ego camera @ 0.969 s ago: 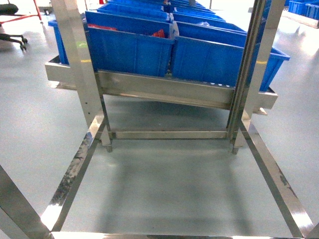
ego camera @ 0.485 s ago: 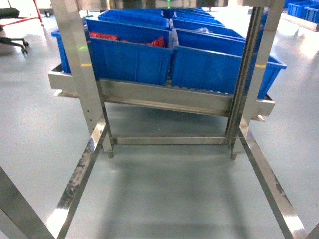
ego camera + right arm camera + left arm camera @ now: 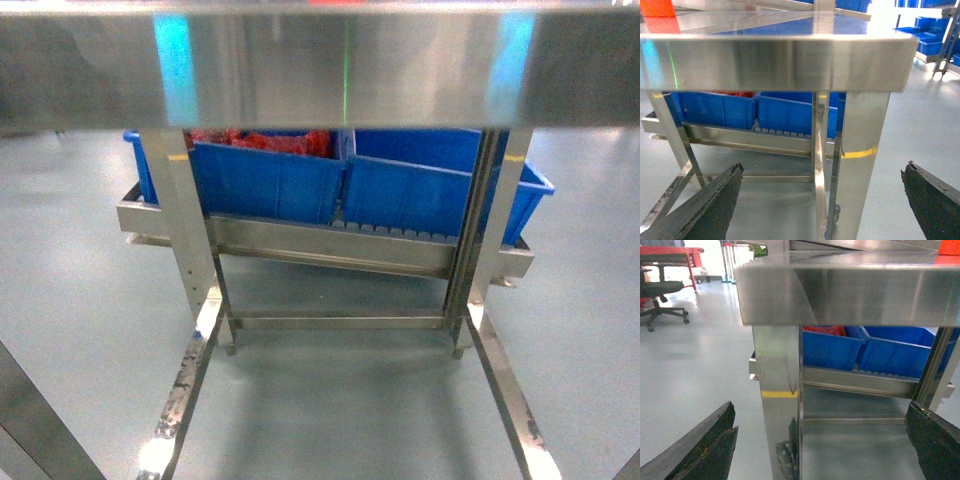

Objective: Pick capacitor and pack into box

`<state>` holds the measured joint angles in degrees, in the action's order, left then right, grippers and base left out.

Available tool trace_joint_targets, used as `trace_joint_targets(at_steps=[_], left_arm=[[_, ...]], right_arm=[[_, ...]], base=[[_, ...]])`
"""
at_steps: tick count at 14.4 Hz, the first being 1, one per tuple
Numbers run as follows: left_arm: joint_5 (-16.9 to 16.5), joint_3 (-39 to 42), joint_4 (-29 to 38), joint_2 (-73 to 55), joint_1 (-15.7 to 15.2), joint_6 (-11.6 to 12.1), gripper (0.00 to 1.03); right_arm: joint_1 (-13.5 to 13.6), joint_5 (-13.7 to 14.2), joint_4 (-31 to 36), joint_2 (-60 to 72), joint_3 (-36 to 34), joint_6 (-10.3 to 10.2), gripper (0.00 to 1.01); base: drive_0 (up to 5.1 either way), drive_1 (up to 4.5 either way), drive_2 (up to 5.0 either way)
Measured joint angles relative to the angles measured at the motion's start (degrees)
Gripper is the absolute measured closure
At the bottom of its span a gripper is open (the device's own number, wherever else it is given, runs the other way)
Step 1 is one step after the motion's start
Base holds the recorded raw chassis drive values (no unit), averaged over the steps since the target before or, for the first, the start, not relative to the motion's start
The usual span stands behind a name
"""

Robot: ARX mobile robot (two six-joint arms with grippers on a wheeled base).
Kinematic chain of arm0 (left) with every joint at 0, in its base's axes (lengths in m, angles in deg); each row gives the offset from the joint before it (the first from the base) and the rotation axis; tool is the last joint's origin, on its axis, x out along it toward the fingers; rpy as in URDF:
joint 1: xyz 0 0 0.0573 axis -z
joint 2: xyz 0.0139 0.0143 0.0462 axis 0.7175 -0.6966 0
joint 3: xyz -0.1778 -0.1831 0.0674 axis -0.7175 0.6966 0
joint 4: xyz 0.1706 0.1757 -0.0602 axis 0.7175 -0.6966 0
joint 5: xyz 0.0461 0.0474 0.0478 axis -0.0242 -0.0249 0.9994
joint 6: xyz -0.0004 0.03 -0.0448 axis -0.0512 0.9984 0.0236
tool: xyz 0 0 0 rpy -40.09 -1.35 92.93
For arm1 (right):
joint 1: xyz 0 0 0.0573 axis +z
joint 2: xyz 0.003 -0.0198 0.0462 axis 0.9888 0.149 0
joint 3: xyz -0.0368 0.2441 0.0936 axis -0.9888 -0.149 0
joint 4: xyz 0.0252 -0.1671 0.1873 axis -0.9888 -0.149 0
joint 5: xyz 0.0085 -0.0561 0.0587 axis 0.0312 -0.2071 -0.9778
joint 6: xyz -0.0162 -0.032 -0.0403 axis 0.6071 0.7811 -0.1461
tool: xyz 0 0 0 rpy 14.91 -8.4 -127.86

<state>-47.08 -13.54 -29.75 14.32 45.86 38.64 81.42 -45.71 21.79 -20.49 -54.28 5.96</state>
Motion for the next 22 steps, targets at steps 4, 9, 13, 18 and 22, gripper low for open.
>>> trace_joint_targets(at_steps=[4, 9, 13, 18, 22], left_arm=[[0.0, 0.0, 0.0, 0.0, 0.0, 0.0, 0.05], [0.1, 0.0, 0.0, 0.0, 0.0, 0.0, 0.05], [0.0, 0.0, 0.2, 0.0, 0.0, 0.0, 0.05], [0.1, 0.0, 0.0, 0.0, 0.0, 0.0, 0.05], [0.0, 0.0, 0.0, 0.0, 0.0, 0.0, 0.05]], right_arm=[[0.0, 0.0, 0.0, 0.0, 0.0, 0.1, 0.03], [0.0, -0.1, 0.0, 0.0, 0.0, 0.0, 0.03], [0.0, 0.0, 0.2, 0.0, 0.0, 0.1, 0.03], [0.0, -0.1, 0.0, 0.0, 0.0, 0.1, 0.03], [0.0, -0.1, 0.0, 0.0, 0.0, 0.1, 0.03]], base=[[0.0, 0.00, 0.0], [0.0, 0.00, 0.0], [0.0, 0.00, 0.0], [0.0, 0.00, 0.0], [0.0, 0.00, 0.0]])
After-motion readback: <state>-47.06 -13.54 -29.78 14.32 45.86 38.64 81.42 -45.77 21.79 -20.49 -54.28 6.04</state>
